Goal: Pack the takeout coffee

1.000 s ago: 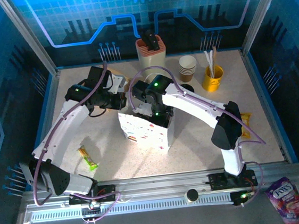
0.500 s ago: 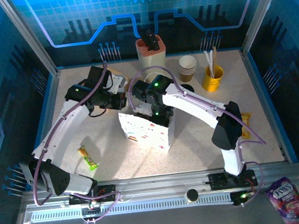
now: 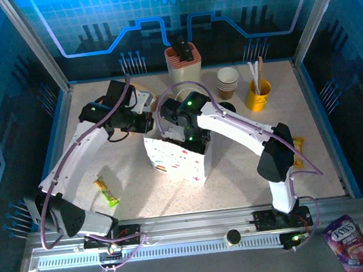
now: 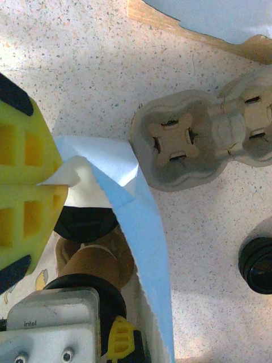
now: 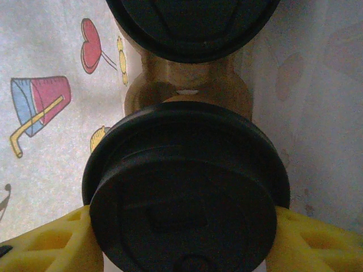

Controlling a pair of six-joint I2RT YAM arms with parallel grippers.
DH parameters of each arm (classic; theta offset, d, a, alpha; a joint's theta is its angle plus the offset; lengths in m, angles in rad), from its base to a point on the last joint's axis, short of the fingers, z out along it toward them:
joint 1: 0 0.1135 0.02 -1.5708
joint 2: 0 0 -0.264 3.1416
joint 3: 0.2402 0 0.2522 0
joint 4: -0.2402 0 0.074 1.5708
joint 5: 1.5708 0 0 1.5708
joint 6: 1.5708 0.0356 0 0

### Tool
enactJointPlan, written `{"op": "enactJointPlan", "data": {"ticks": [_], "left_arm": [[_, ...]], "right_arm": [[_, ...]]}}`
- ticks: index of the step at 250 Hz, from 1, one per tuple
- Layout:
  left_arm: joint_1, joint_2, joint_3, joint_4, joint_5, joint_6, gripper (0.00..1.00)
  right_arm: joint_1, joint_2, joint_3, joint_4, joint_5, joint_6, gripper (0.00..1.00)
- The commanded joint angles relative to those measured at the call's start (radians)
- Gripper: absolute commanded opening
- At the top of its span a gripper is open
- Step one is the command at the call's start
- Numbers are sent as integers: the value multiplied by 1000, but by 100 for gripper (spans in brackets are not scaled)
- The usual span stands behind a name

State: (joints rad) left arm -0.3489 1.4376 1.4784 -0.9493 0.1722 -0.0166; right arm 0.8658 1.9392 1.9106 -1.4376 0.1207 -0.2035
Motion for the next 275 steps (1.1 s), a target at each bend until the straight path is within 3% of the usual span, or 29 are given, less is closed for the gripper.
{"op": "enactJointPlan", "data": {"ticks": [1, 109, 275], "left_arm": [[1, 17, 44, -51, -10, 30, 0], [11, 73, 125, -91, -17, 38, 0], [13, 70, 83, -69, -12, 30, 0]], "right_arm": [[19, -44, 4, -10, -24, -11, 46], [60, -62, 41, -15, -97, -10, 45], [35, -43, -15, 14, -13, 31, 45]]}}
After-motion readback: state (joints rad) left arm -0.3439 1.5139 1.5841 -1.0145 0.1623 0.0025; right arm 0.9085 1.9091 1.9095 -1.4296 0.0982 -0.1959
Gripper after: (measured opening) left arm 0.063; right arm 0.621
